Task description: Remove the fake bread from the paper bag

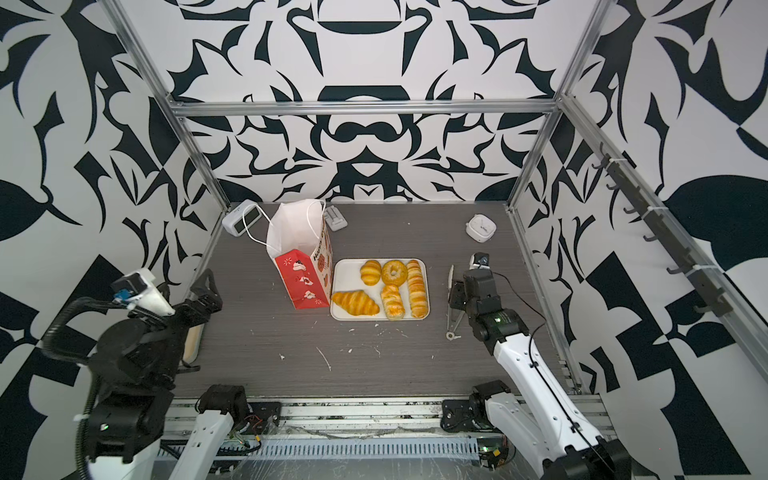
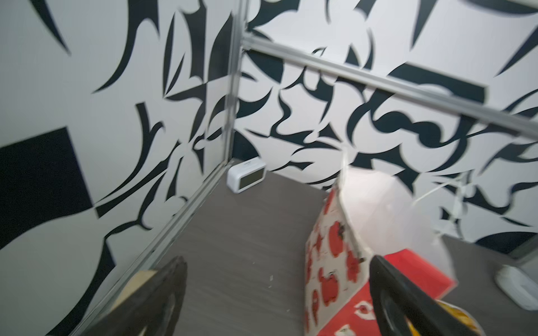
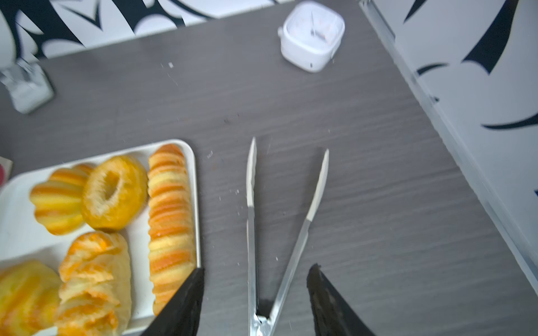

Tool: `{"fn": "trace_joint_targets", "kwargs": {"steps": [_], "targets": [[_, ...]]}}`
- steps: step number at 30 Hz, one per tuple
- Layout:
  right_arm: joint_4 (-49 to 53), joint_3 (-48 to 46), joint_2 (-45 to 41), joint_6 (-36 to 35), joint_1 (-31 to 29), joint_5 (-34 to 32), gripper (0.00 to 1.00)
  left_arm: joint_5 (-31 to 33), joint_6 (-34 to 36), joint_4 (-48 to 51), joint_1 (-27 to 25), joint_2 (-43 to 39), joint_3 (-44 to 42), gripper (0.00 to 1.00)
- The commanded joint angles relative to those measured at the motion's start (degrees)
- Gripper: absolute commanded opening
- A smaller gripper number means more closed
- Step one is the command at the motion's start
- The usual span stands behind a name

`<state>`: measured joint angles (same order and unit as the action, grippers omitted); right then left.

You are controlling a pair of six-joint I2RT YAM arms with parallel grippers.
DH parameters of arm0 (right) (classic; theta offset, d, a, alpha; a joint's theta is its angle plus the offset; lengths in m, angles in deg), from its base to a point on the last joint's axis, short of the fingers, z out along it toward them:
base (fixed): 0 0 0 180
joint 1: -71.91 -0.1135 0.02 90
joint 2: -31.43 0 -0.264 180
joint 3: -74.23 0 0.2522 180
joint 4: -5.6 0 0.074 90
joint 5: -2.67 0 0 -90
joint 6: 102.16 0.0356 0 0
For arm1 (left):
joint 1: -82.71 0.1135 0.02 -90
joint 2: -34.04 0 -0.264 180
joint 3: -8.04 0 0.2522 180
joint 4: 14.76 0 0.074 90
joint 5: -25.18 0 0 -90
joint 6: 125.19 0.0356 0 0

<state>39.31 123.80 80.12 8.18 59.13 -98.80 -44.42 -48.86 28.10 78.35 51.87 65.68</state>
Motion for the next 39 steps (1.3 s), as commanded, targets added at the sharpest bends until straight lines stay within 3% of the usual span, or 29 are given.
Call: {"fn": "trace_joint_targets", "kwargs": {"steps": [1, 5, 8, 13, 17, 22, 27, 32, 34, 35, 37, 39], "targets": [[-10.11, -1.71, -0.61, -2.02, -0.14, 2.75, 0.59, 7.52, 2.03, -10.14, 0.21, -0.76, -8.96, 0.99], [-19.42, -5.24, -0.49, -2.4, -1.11, 6.71, 0.59, 7.57, -3.86, -12.04, 0.22, 4.35, -10.5, 1.0], [-23.59, -6.11, 1.22, -3.69, -3.08, 6.0, 0.59, 6.79, -4.88, -21.06, 0.13, 9.22, -17.27, 1.0], [-22.53, -5.47, 2.43, -7.16, -8.17, -1.01, 0.59, 8.88, 3.69, -51.67, 0.13, 21.45, -31.11, 0.99], [-20.78, -6.37, -0.14, -7.69, -8.35, -4.25, 0.59, 8.97, 7.66, -65.6, 0.56, 35.86, -33.2, 0.99], [-19.62, -6.85, -1.84, -8.57, -8.46, -8.05, 0.58, 8.25, 7.38, -77.3, 1.45, 49.42, -32.67, 0.99], [-20.95, -7.23, 0.25, -8.82, -8.36, -10.59, 0.58, 4.35, 7.91, -81.75, 3.11, 56.3, -30.21, 0.99], [-24.82, -7.06, 4.64, -9.77, -8.41, -13.88, 0.57, -1.55, 7.74, -93.18, 4.54, 68.16, -29.76, 0.99], [-26.15, -6.56, 7.59, -9.87, -8.41, -16.63, 0.57, -1.53, 9.57, -102.16, 4.54, 75.0, -29.74, 0.99], [-26.95, -6.46, 9.0, -10.21, -8.41, -17.6, 0.57, -1.42, 9.44, -99.58, 4.5, 74.19, -29.43, 0.99], [-31.78, -7.41, 12.4, -10.89, -8.41, -19.2, 0.57, -1.51, 6.94, -85.38, 4.68, 69.42, -26.18, 0.99], [-40.38, -9.62, 16.45, -12.37, -8.32, -21.1, 0.58, 0.46, 7.92, -89.05, 4.64, 72.44, -25.05, 0.99]]}}
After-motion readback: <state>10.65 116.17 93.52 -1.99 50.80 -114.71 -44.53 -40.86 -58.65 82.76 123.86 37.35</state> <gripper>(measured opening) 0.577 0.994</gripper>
